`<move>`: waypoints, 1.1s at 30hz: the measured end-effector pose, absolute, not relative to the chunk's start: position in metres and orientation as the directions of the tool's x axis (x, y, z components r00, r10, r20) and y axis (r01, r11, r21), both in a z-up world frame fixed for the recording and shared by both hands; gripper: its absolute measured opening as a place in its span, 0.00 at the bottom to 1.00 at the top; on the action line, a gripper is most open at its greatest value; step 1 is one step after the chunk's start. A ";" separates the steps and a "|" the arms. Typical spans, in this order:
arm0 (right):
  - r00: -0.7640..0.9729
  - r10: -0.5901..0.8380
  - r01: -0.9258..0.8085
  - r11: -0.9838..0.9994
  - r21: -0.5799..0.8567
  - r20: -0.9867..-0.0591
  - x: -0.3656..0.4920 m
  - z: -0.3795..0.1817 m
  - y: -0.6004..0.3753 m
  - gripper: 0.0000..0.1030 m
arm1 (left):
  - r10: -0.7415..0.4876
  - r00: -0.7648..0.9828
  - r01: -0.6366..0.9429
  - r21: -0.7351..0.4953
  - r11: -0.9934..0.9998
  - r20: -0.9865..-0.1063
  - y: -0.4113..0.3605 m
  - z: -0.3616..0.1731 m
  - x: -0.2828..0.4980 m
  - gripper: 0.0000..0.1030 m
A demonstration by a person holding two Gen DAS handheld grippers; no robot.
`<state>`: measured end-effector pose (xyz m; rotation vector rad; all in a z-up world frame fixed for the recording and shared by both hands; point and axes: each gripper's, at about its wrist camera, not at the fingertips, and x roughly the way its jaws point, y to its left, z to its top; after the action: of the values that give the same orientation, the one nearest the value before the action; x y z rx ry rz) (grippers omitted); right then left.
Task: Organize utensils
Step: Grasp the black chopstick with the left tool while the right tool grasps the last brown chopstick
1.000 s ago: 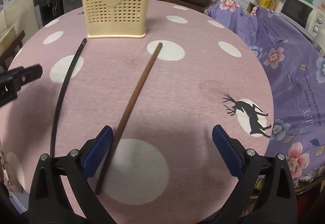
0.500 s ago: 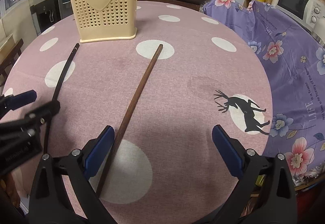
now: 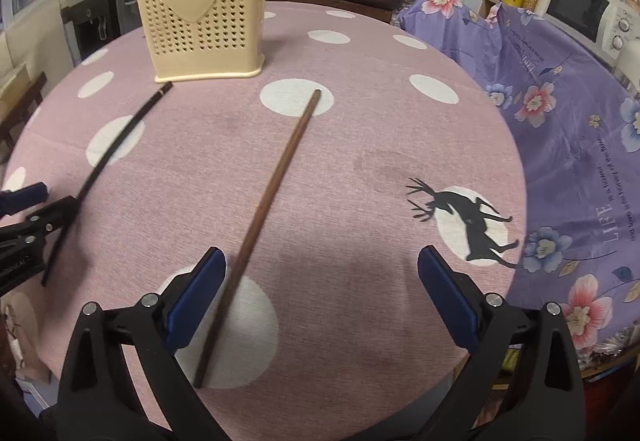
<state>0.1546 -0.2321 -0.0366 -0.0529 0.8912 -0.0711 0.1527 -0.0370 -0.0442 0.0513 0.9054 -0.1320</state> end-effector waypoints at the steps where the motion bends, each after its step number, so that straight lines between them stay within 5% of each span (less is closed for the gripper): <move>1: 0.634 -0.071 0.043 0.997 -0.056 -0.770 0.155 -0.035 -0.233 0.93 | -0.104 0.611 0.142 -0.021 0.990 -0.785 -0.037 -0.043 0.153 0.60; 12: 0.672 0.091 0.047 0.985 0.165 -0.735 0.194 -0.024 -0.250 0.64 | -0.157 0.632 0.176 -0.057 0.983 -0.759 -0.044 -0.026 0.211 0.53; 33: 0.630 -0.007 0.094 0.993 0.067 -0.777 0.283 -0.040 -0.240 0.22 | -0.102 0.614 0.173 0.007 0.985 -0.783 -0.076 -0.045 0.276 0.17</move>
<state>0.2829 -0.2397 -0.0401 0.1041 0.8880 -0.0579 0.2757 -0.0763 -0.0449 0.0847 0.8958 -0.1585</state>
